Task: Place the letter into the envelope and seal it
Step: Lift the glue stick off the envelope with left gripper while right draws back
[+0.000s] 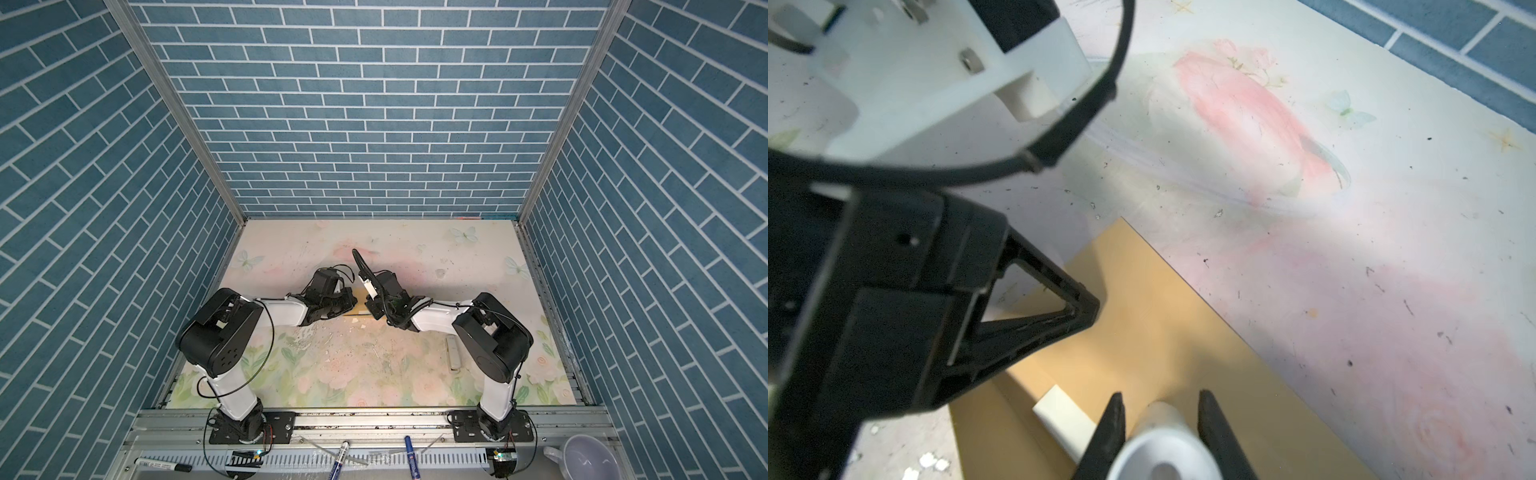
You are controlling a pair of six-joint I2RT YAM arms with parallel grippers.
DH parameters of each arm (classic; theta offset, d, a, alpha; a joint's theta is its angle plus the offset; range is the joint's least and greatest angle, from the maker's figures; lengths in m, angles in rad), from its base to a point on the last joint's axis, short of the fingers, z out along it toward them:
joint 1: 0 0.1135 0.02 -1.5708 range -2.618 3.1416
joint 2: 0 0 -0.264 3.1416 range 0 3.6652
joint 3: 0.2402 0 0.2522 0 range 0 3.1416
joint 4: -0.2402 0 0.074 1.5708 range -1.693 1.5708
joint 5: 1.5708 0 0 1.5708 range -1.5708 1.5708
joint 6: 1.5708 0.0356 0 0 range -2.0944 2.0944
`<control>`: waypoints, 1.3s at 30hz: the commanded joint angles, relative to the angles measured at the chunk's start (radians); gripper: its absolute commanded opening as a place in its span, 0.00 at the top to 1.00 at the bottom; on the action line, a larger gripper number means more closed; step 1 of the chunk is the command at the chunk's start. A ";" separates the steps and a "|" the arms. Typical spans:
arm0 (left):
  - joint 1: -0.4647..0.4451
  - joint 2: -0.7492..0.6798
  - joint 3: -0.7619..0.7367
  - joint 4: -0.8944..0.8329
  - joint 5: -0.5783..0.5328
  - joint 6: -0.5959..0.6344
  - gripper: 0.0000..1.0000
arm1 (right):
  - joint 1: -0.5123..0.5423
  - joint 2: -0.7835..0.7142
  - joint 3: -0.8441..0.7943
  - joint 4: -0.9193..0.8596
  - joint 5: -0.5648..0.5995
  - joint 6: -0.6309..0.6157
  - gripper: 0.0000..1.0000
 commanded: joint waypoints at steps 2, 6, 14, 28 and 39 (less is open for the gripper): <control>-0.001 0.065 -0.048 -0.189 -0.060 0.010 1.00 | -0.037 -0.030 -0.071 -0.144 0.071 -0.012 1.00; 0.000 0.067 -0.047 -0.190 -0.060 0.011 1.00 | -0.055 -0.051 -0.094 -0.161 0.074 -0.009 1.00; -0.001 0.068 -0.046 -0.193 -0.060 0.013 1.00 | -0.097 -0.091 -0.139 -0.186 0.099 -0.006 1.00; 0.000 0.073 -0.043 -0.189 -0.055 0.013 1.00 | -0.124 -0.158 -0.121 -0.126 0.048 0.030 1.00; 0.000 0.078 -0.040 -0.192 -0.052 0.015 1.00 | -0.128 -0.204 -0.091 0.083 -0.060 0.136 1.00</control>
